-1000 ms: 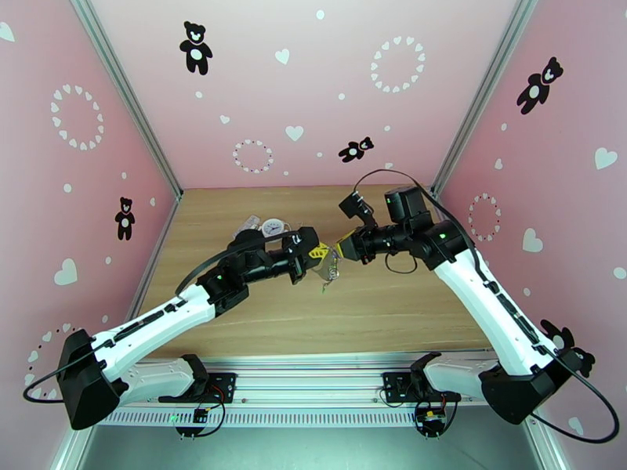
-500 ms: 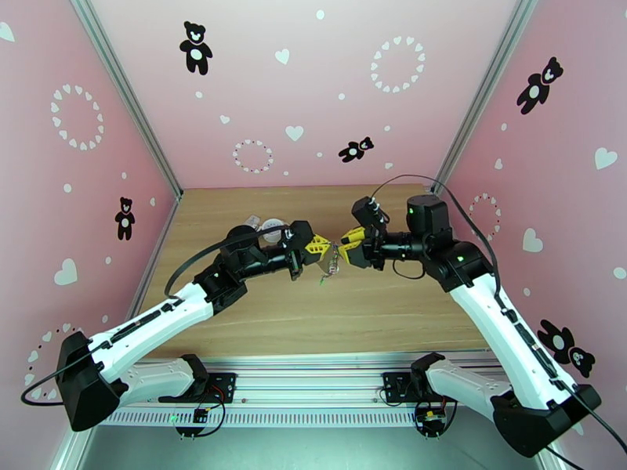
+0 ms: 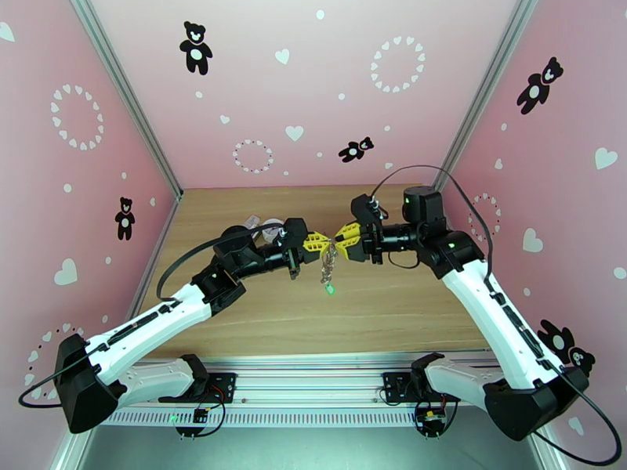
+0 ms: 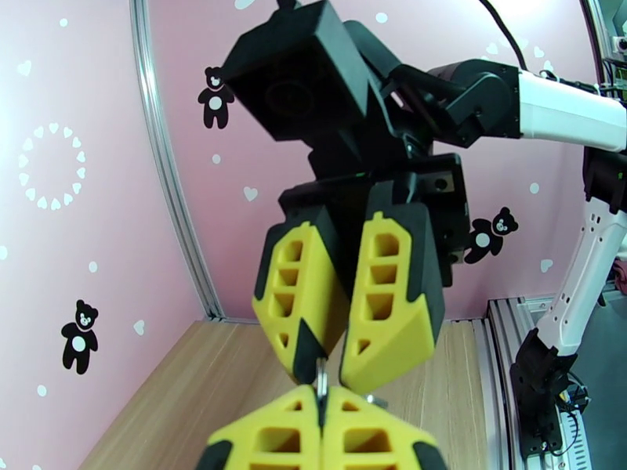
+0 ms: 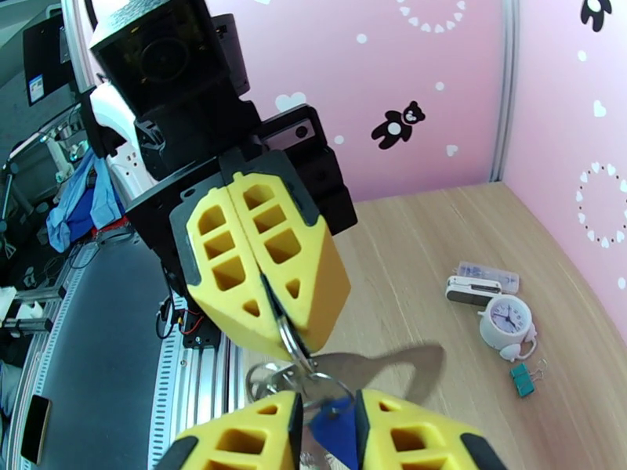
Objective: Remove the keys from the keyring
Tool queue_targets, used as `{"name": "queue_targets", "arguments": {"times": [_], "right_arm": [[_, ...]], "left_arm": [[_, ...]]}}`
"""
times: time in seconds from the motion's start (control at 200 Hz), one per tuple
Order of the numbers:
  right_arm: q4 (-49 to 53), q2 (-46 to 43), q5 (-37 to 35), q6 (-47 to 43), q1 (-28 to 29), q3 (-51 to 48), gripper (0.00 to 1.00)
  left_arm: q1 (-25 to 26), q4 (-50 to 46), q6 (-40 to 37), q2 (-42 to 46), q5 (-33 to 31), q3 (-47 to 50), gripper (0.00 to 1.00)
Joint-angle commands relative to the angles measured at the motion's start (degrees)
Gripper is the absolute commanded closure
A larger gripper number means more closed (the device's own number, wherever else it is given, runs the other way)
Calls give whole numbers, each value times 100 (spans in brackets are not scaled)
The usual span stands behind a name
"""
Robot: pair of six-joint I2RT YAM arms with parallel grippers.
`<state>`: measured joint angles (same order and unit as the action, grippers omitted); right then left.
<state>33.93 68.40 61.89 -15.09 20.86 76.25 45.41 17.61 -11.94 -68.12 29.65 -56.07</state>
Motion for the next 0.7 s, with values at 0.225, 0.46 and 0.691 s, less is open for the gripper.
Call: {"name": "queue_targets", "arguments": {"times": [0.225, 0.46, 0.691], "right_arm": [[-150, -272, 123, 94, -175, 134, 80], [-18, 60, 447, 137, -171, 409, 80], [142, 226, 603, 100, -155, 477, 83]], "left_arm": [[-50, 159, 26, 9, 42, -97, 100], [-54, 199, 69, -9, 85, -127, 100], [-50, 267, 109, -33, 74, -175, 100]]}}
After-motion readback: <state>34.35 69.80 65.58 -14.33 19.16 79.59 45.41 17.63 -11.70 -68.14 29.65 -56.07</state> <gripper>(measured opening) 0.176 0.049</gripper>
